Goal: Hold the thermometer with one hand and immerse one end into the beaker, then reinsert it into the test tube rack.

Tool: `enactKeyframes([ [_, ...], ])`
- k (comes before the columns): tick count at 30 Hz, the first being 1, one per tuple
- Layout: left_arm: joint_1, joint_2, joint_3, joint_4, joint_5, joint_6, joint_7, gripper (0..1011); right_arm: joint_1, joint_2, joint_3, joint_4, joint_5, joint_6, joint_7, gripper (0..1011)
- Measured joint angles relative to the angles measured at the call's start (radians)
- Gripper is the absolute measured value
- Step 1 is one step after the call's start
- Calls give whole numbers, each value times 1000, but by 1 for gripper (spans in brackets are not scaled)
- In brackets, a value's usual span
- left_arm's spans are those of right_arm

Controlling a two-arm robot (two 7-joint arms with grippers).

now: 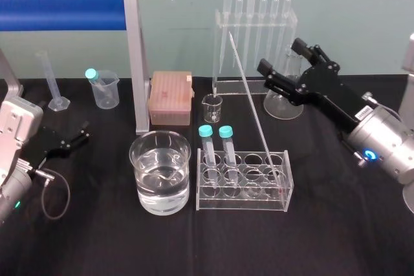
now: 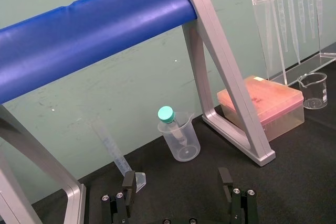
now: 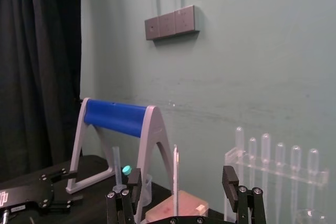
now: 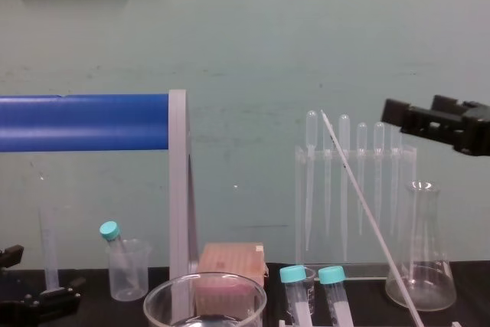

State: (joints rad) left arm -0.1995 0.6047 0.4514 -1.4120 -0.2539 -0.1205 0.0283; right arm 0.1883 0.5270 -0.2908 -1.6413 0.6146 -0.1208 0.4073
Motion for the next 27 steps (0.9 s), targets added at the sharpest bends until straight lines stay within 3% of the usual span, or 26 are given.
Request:
enactKeyframes([
  [14, 0, 0, 0, 0, 0, 0, 0, 1008, 99, -69, -37, 86, -24, 101, 29, 1003],
  [27, 0, 0, 0, 0, 0, 0, 0, 1008, 159, -87, -64, 127, -45, 154, 35, 1002],
])
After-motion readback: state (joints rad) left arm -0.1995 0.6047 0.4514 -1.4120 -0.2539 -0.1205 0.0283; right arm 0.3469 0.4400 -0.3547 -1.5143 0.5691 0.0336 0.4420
